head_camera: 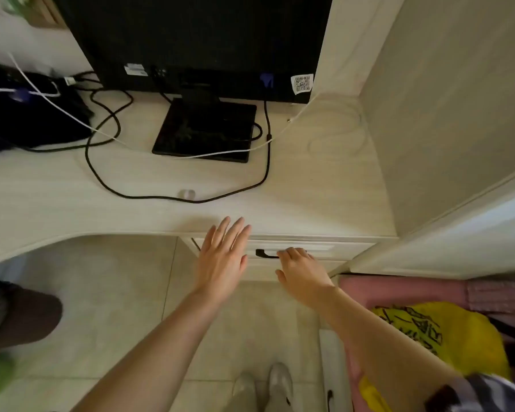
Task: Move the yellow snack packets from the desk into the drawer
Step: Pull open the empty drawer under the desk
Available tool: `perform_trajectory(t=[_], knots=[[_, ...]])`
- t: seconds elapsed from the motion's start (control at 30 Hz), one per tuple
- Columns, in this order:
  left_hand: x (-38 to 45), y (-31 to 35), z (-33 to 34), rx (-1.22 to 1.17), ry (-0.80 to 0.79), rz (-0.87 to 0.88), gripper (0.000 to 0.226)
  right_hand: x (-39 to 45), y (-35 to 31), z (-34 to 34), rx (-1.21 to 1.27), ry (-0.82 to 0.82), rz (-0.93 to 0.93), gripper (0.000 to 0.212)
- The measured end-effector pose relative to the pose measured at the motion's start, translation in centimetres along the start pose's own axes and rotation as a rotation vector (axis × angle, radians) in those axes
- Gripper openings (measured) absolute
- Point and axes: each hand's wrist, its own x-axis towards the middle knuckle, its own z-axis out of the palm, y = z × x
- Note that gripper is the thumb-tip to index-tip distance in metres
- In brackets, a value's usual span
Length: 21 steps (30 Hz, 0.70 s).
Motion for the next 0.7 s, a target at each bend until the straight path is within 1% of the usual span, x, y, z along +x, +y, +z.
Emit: perform_trajectory(t=[0.07, 0.13, 0.17, 0.27, 0.43, 0.53, 0.7], knots=[[0.2, 0.1, 0.9, -0.066, 0.08, 0.021, 0.051, 1.6, 0.2, 1.2, 0.011, -0.031, 0.0, 0.048], [-0.4, 0.6, 2.1, -0.06, 0.181, 0.057, 0.044, 2.8, 0.4, 2.1, -0.004, -0.064, -0.002, 0.05], [-0.5, 0.7, 2.5, -0.073, 0.191, 0.062, 0.044, 3.3, 0.5, 2.6, -0.009, -0.079, 0.004, 0.05], [-0.7, 0.8, 3.7, -0.091, 0.196, 0.034, 0.048, 3.9, 0.8, 3.6, -0.02, -0.131, 0.026, 0.05], [-1.1, 1.1, 4.2, -0.106, 0.19, 0.014, 0.048, 3.6, 1.0, 4.7, 0.021, -0.099, 0.022, 0.053], [-1.4, 1.0, 4.5, -0.113, 0.174, 0.012, 0.047, 3.0, 1.0, 5.1, 0.017, -0.108, 0.011, 0.051], [-2.1, 0.7, 5.3, -0.154, 0.079, 0.025, 0.048, 1.0, 0.5, 6.1, 0.008, -0.144, -0.016, 0.054]])
